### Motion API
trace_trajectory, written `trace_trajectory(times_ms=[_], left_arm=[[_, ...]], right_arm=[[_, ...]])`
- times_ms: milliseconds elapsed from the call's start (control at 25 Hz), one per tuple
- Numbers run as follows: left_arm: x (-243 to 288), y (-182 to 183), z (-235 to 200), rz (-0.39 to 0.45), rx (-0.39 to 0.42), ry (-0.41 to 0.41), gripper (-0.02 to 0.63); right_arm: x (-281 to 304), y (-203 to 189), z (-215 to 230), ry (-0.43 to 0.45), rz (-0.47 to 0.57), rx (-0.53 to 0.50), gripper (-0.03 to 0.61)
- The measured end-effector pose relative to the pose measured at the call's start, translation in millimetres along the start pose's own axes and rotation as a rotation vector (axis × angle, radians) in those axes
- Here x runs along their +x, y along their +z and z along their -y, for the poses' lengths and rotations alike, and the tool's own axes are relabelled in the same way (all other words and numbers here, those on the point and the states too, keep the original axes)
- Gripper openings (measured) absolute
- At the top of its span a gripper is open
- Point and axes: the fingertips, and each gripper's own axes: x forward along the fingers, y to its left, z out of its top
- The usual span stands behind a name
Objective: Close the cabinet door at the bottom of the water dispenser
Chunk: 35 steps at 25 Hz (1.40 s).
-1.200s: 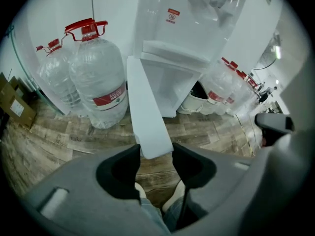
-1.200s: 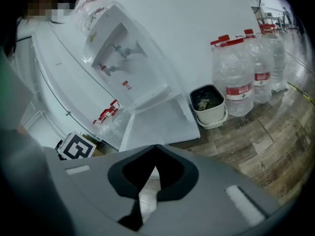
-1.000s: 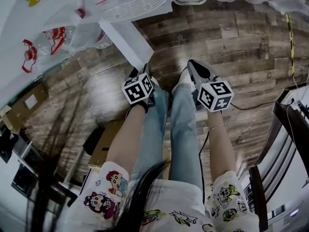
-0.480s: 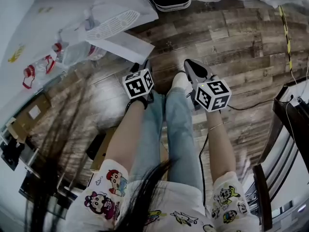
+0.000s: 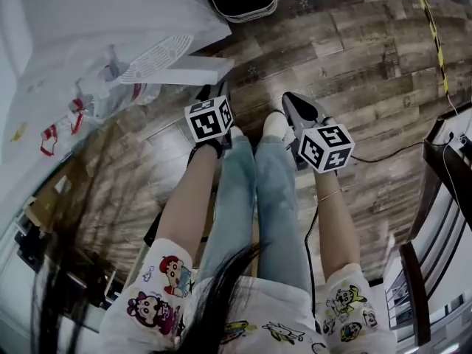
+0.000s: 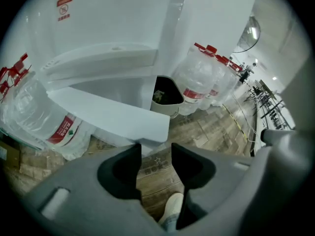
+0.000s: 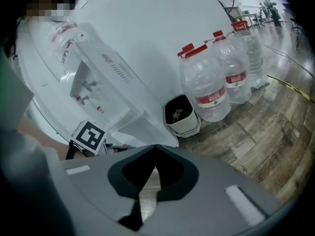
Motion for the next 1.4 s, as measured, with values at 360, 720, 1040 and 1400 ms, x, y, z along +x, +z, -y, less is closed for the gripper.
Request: trace_trajectory(times_ms=[360,720,1040,1400], left_arm=[[20,37,12,0.002,0.086,-0.002,0.193],[40,74,13,0.023,0.185,0.008,0.193],[53,89,19,0.044,0.197,0.017,0.195],[57,100,18,0.080,0.201,0.025,0.199]], right_arm=[[-2,9,18,-0.015,0.013,0.035,0.009],[7,27,35,-0.013,0.031,0.044,0.009],[5,27,47,-0.019,0.032,0.057,0.009],[3,25,47,-0.014,0.035,0.051,0.009]])
